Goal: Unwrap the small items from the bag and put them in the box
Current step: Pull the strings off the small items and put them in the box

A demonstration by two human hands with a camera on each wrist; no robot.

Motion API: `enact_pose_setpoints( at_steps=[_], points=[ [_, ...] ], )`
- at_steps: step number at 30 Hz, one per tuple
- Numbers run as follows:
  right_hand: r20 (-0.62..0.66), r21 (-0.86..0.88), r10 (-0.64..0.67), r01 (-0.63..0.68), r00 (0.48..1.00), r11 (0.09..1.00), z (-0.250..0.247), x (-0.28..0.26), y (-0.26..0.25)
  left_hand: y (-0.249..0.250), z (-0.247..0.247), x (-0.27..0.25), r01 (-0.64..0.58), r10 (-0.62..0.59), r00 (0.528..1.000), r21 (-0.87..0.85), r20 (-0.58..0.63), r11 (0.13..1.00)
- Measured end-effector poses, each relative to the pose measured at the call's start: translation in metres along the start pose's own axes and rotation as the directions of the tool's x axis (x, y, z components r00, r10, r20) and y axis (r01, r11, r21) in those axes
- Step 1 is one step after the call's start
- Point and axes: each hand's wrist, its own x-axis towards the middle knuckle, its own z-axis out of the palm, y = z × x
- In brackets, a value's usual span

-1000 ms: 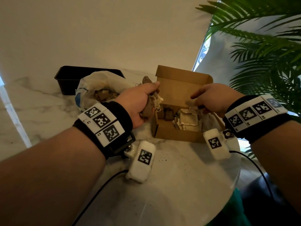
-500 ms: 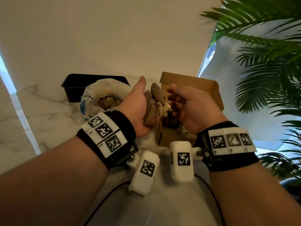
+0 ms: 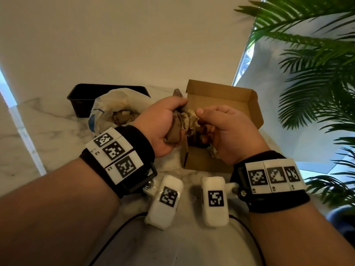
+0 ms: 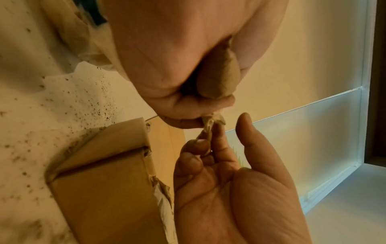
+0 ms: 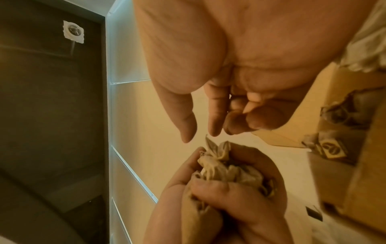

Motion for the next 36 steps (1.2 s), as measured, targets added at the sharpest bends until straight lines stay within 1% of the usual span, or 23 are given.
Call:
enact_pose_setpoints(
  at_steps=[5, 9, 11, 14, 16, 17, 19, 22, 24, 27, 31, 34, 36],
  points=[
    [-0.002, -0.038, -0.01, 0.01, 1.0, 0.999, 0.003, -0.004, -0.001, -0.001, 0.002, -0.001, -0.007, 0.007, 0.999, 0.018, -0.038, 1.0],
    [-0.039, -0.078, -0.024, 0.021, 0.999, 0.997, 0.002, 0.0, 0.003, -0.003, 0.0, 0.002, -0.008, 0.011, 0.998, 0.044, -0.06, 0.999],
    [-0.067, -0.052, -0.028, 0.025, 0.997, 0.998, 0.001, 0.001, 0.003, -0.003, 0.0, 0.003, -0.023, 0.026, 0.996, 0.035, -0.082, 0.999],
    [-0.115, 0.049, -0.002, 0.007, 0.993, 0.999, -0.002, 0.003, 0.001, -0.002, -0.002, 0.008, -0.055, 0.056, 0.987, 0.008, -0.152, 0.998],
    [-0.137, 0.109, 0.018, -0.003, 0.99, 0.994, -0.003, 0.003, 0.001, -0.002, -0.005, 0.011, -0.078, 0.08, 0.978, 0.019, -0.191, 0.997],
    [-0.146, 0.118, 0.02, -0.003, 0.989, 0.993, -0.004, 0.004, 0.001, -0.003, -0.005, 0.012, -0.088, 0.093, 0.977, 0.033, -0.192, 0.996],
    [-0.158, 0.106, 0.019, -0.002, 0.987, 0.994, -0.004, 0.004, 0.002, -0.003, -0.006, 0.012, -0.095, 0.103, 0.984, 0.061, -0.143, 0.994],
    [-0.154, 0.073, 0.005, 0.006, 0.988, 0.997, -0.004, 0.004, 0.002, -0.004, 0.0, 0.004, -0.11, 0.109, 0.994, 0.048, 0.027, 0.993],
    [-0.141, 0.074, -0.011, 0.022, 0.99, 0.997, -0.003, 0.004, 0.002, -0.005, 0.001, 0.003, -0.147, 0.144, 0.988, 0.047, 0.063, 0.988],
    [-0.133, 0.123, -0.016, 0.033, 0.991, 0.992, 0.0, 0.003, 0.0, -0.008, -0.002, 0.009, -0.213, 0.214, 0.977, 0.115, 0.008, 0.97],
    [-0.147, 0.199, -0.01, 0.04, 0.989, 0.979, 0.001, 0.003, 0.0, -0.007, -0.007, 0.016, -0.217, 0.24, 0.963, 0.18, -0.119, 0.959],
    [-0.16, 0.213, 0.003, 0.031, 0.987, 0.977, 0.001, 0.005, 0.0, -0.006, -0.01, 0.017, -0.202, 0.237, 0.961, 0.218, -0.145, 0.955],
    [-0.162, 0.236, 0.009, 0.03, 0.987, 0.971, 0.001, 0.004, 0.0, -0.006, -0.01, 0.018, -0.198, 0.23, 0.963, 0.209, -0.143, 0.958]
  ],
)
